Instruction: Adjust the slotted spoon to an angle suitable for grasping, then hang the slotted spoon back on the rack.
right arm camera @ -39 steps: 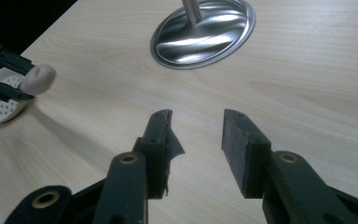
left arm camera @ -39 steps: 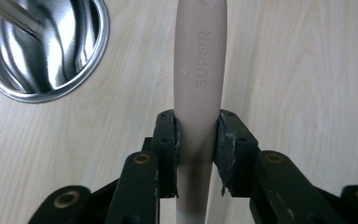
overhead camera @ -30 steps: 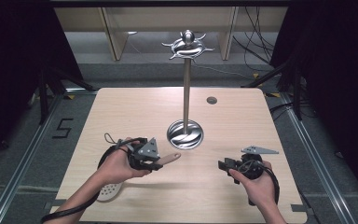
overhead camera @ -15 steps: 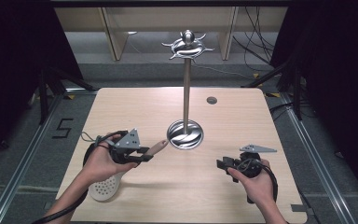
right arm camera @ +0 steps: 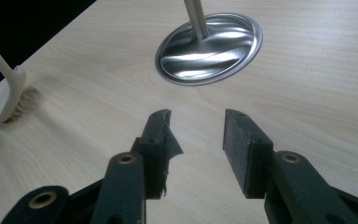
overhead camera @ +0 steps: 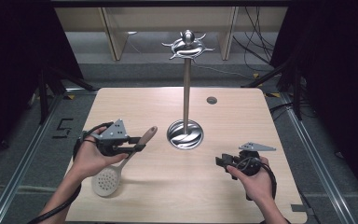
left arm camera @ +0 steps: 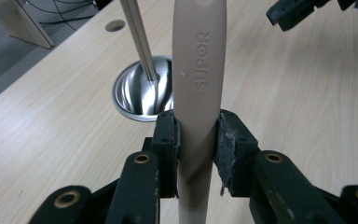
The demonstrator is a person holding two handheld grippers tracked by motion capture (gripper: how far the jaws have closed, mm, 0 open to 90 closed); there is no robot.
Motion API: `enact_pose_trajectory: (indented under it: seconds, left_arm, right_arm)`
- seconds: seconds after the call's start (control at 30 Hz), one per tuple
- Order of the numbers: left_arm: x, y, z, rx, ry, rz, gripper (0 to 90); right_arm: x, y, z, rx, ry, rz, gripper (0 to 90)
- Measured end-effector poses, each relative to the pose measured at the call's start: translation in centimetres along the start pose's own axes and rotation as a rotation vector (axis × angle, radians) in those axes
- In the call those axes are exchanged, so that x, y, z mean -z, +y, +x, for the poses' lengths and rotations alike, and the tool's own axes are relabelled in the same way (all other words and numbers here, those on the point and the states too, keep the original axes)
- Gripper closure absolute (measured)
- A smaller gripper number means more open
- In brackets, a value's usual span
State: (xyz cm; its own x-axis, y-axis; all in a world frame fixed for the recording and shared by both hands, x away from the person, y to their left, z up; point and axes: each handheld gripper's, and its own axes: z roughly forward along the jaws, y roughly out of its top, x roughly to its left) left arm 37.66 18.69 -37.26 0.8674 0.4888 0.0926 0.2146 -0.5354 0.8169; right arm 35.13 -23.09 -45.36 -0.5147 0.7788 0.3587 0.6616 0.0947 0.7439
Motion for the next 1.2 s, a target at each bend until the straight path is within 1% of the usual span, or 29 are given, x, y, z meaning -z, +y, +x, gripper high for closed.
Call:
enact_pose_trajectory:
  seconds: [0.03,0.07,0.1,0.2,0.23,0.3,0.33,0.4,0.43,0.47,0.5,0.57,0.6,0.63,0.67,0.7,0.73,0.77,0.8,0.83,0.87,0.9,0.93,0.97,1.0,1.03,1.13,1.17,1.2]
  left_arm:
    - [0.4,0.1,0.1,0.004,0.004,-0.015,70.1]
    - [0.4,0.1,0.1,0.004,0.004,-0.015,70.1]
    - [0.9,0.2,0.3,-0.003,0.008,-0.015,70.1]
    - [1.3,0.3,0.3,0.0,0.018,-0.027,70.1]
    - [1.5,0.4,0.4,0.003,0.018,-0.037,70.1]
    - [1.8,0.5,0.5,0.009,0.019,-0.058,70.1]
    - [1.8,0.5,0.6,0.01,0.019,-0.066,70.1]
    - [2.0,0.6,0.7,0.01,0.025,-0.074,70.1]
    - [2.2,0.7,0.7,0.009,0.03,-0.084,70.1]
    - [2.2,0.8,0.7,0.02,0.035,-0.083,70.1]
    - [2.3,0.8,0.7,0.022,0.05,-0.092,70.1]
    - [2.3,0.9,0.9,0.009,0.046,-0.099,70.1]
    - [2.4,1.0,0.9,0.015,0.062,-0.107,70.1]
    - [2.6,1.0,0.9,0.013,0.065,-0.109,70.1]
    - [2.7,1.1,1.0,0.013,0.073,-0.116,70.1]
    - [2.8,1.1,1.0,0.016,0.077,-0.126,70.2]
    - [2.8,1.1,1.0,0.016,0.077,-0.126,70.1]
    - [3.1,1.2,1.0,0.02,0.089,-0.15,70.2]
    - [3.1,1.2,1.0,0.02,0.089,-0.15,70.2]
    - [3.3,1.2,1.1,0.027,0.09,-0.168,70.1]
    - [3.4,1.2,1.2,0.029,0.091,-0.181,70.2]
    - [3.5,1.2,1.3,0.034,0.096,-0.191,70.1]
    - [3.5,1.2,1.4,0.035,0.1,-0.2,70.2]
    - [3.6,1.2,1.4,0.037,0.1,-0.206,70.2]
    - [3.6,1.3,1.4,0.038,0.107,-0.215,70.1]
    - [3.7,1.4,1.4,0.043,0.11,-0.224,70.1]
    - [3.7,1.5,1.5,0.044,0.117,-0.241,70.1]
    - [3.7,1.7,1.5,0.05,0.123,-0.255,70.1]
    - [3.7,1.8,1.6,0.055,0.124,-0.262,70.1]
  right_arm:
    - [0.1,0.0,-0.3,0.035,-0.017,-0.003,61.3]
    - [0.1,0.0,-0.3,0.035,-0.017,-0.003,61.3]
    - [0.1,0.0,-0.3,0.014,-0.002,-0.007,61.1]
    - [0.1,0.0,-0.3,0.025,-0.011,-0.019,61.1]
    - [0.2,-0.1,-0.2,0.007,-0.005,-0.007,61.0]
    - [0.2,-0.1,-0.2,0.009,-0.004,-0.011,61.0]
    - [0.3,-0.2,0.1,-0.009,-0.02,-0.014,61.0]
    - [0.3,-0.2,0.1,-0.008,-0.019,-0.016,60.9]
    - [0.3,-0.2,0.0,0.001,-0.021,-0.018,60.9]
    - [0.4,-0.1,-0.2,0.032,-0.03,-0.017,60.9]
    - [0.4,-0.1,-0.4,0.027,-0.025,-0.011,60.8]
    - [0.3,-0.1,-0.3,0.012,-0.027,-0.008,60.9]
    - [0.3,-0.1,-0.2,-0.014,-0.001,-0.01,60.7]
    - [0.4,-0.1,-0.3,-0.014,0.001,-0.01,60.6]
    - [0.4,0.0,-0.6,0.024,-0.016,-0.02,60.5]
    - [0.5,0.0,-0.6,0.029,-0.031,-0.024,60.5]
    - [0.5,-0.1,-0.4,-0.026,-0.004,-0.011,60.4]
    - [0.5,-0.2,-0.4,-0.027,-0.005,-0.014,60.4]
    - [0.5,-0.2,-0.4,-0.027,-0.005,-0.014,60.4]
    - [0.6,-0.1,-0.7,0.024,-0.039,-0.027,60.2]
    - [0.7,-0.1,-0.6,0.027,-0.05,-0.026,60.2]
    - [0.6,-0.2,-0.5,0.0,-0.02,-0.024,60.2]
    - [0.7,-0.3,-0.2,-0.028,-0.033,-0.033,60.2]
    - [0.8,-0.3,-0.5,0.018,-0.046,-0.031,60.2]
    - [0.8,-0.3,-0.1,-0.027,-0.049,-0.023,60.1]
    - [0.9,-0.3,-0.4,0.025,-0.055,-0.035,60.0]
    - [1.0,-0.3,-0.5,0.024,-0.063,-0.032,60.0]
    - [0.9,-0.4,-0.2,-0.029,-0.038,-0.031,60.0]
    - [0.9,-0.4,-0.2,-0.032,-0.036,-0.031,60.0]
